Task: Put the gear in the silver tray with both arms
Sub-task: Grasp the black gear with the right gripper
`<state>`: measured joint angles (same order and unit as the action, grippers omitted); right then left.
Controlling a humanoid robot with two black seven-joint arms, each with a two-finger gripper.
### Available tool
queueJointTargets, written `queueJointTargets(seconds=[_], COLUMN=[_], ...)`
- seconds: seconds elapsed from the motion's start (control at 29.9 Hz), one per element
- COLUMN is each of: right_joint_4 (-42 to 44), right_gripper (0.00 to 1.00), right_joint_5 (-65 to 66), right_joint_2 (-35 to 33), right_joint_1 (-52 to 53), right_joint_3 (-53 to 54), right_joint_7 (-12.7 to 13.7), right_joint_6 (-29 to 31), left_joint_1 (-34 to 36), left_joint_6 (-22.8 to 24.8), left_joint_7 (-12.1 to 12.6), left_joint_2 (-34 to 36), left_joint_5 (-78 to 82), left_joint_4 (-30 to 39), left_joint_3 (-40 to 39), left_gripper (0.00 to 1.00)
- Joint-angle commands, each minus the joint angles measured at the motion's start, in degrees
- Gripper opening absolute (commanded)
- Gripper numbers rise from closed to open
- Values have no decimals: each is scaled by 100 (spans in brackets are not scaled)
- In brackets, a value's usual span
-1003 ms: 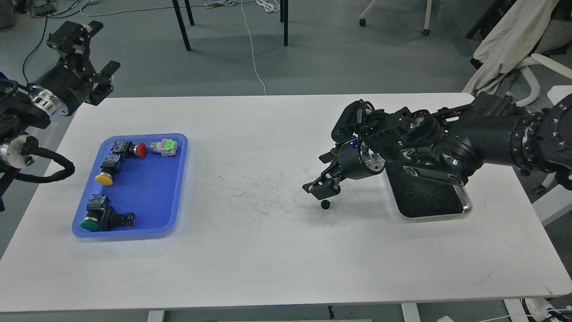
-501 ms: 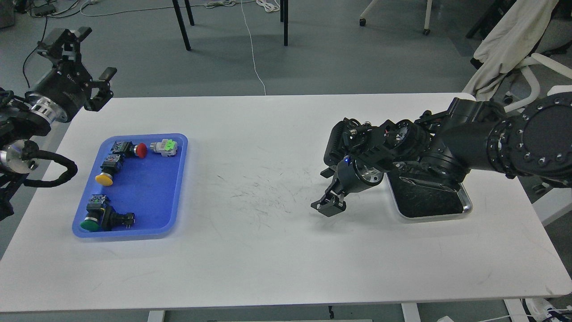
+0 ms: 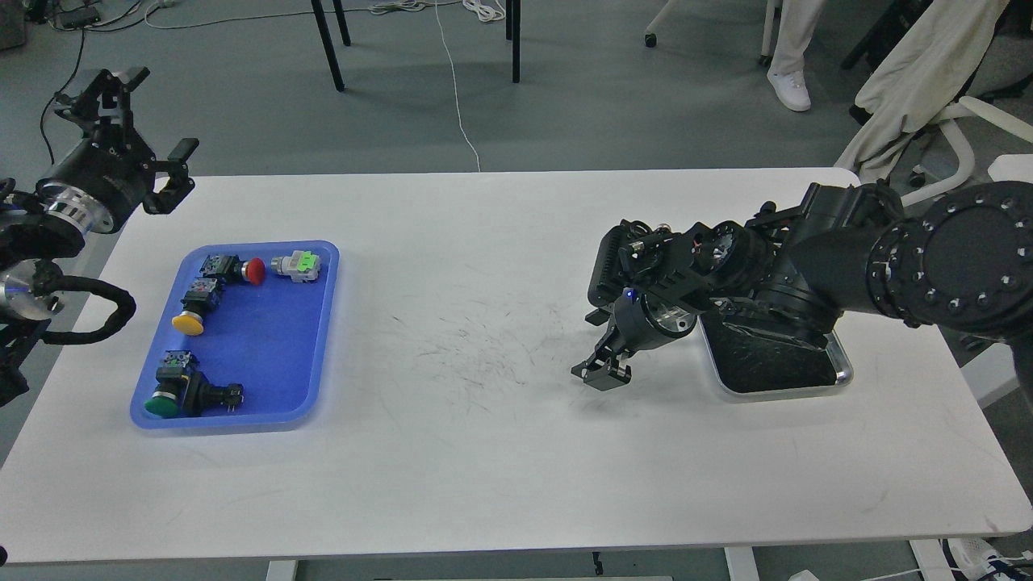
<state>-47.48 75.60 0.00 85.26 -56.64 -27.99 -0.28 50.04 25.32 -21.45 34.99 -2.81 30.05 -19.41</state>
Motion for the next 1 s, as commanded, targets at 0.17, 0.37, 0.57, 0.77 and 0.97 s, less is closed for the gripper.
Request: queueJointTargets(seconds=[0.17, 0.37, 0.57, 0.77, 0.97], right_joint_4=[37, 63, 28, 19, 1], right_gripper=[77, 77, 77, 70, 66], right_joint_5=[-19, -89, -203, -230, -212], right_joint_2=[0, 0, 0, 0, 0], right_joint_1=[-167, -202, -194, -229, -167], right_joint_3=[-207, -120, 47, 127, 92], right_joint_7=[-1, -1, -1, -1, -1], right_joint_6=[-7, -16, -33, -51, -16], left_joint_1=[5, 5, 5, 5, 14], left_joint_6=[-1, -1, -10, -1, -10], left_joint_7=[0, 0, 0, 0, 0], left_joint_2=[8, 8, 17, 17, 17], left_joint_5=[0, 0, 0, 0, 9], left_joint_4=[-61, -61, -78, -175, -175], left_joint_3=[7, 7, 16, 25, 42], left_gripper=[98, 98, 98, 98, 98])
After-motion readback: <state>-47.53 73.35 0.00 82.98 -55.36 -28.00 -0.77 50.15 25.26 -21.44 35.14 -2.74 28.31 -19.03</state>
